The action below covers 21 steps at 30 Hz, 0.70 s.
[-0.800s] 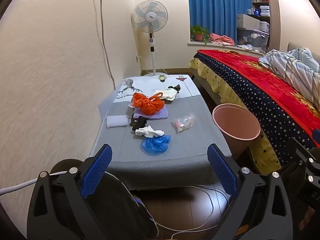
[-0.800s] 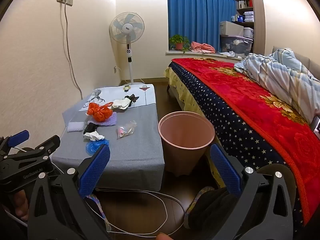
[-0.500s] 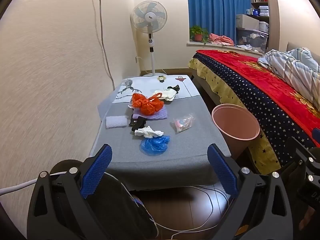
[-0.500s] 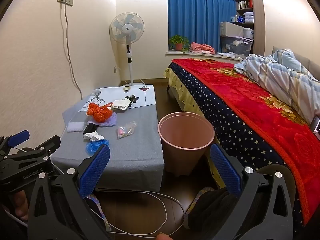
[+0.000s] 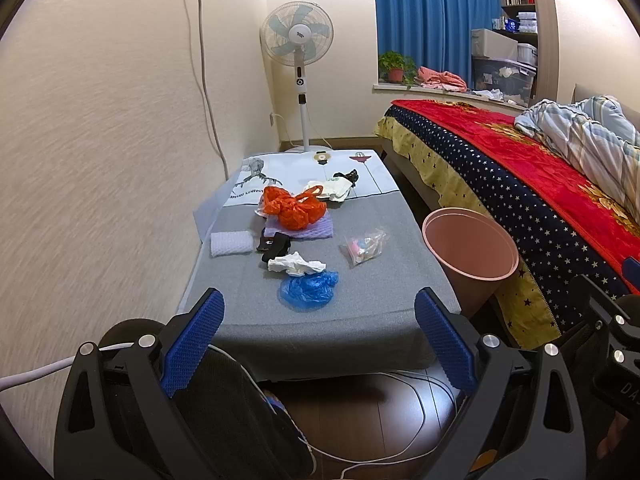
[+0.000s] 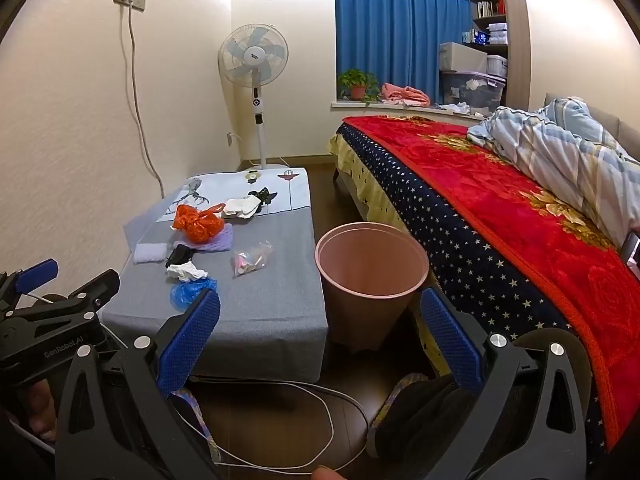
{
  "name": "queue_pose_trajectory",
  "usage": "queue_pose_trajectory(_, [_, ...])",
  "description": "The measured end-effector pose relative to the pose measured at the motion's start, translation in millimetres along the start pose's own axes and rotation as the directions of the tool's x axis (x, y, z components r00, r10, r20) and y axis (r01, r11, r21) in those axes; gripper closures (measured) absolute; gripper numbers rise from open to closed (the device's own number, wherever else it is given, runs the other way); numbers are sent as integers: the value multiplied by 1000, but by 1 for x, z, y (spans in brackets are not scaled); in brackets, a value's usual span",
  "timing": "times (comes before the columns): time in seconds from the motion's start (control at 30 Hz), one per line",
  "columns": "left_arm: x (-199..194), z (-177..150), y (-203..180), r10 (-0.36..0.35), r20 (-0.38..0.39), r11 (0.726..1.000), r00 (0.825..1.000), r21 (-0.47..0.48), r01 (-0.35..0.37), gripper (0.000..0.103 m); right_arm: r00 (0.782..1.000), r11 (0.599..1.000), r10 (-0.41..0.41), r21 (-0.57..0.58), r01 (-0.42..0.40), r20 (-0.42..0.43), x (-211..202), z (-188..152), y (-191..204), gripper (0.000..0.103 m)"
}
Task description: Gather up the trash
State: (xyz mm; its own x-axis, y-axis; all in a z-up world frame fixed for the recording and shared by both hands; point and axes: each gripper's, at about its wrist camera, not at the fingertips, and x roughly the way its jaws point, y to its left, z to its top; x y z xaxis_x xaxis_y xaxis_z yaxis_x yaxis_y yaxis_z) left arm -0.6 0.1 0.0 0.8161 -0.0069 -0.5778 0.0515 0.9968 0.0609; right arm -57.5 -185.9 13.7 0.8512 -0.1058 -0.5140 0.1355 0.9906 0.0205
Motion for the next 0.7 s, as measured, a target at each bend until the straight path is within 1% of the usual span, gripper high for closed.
queue_pose_trajectory(0.07, [-4,5,-2,0,-1,1000,1000,0,0,10,1000,1000,1,0,-1,0,0,-1,0,5])
queue_pose_trajectory(0.7, [-4,5,-1,-2,-2,1000,1000,-2,2,10,1000,1000,-1,-3,1,0,1,-1,0,5])
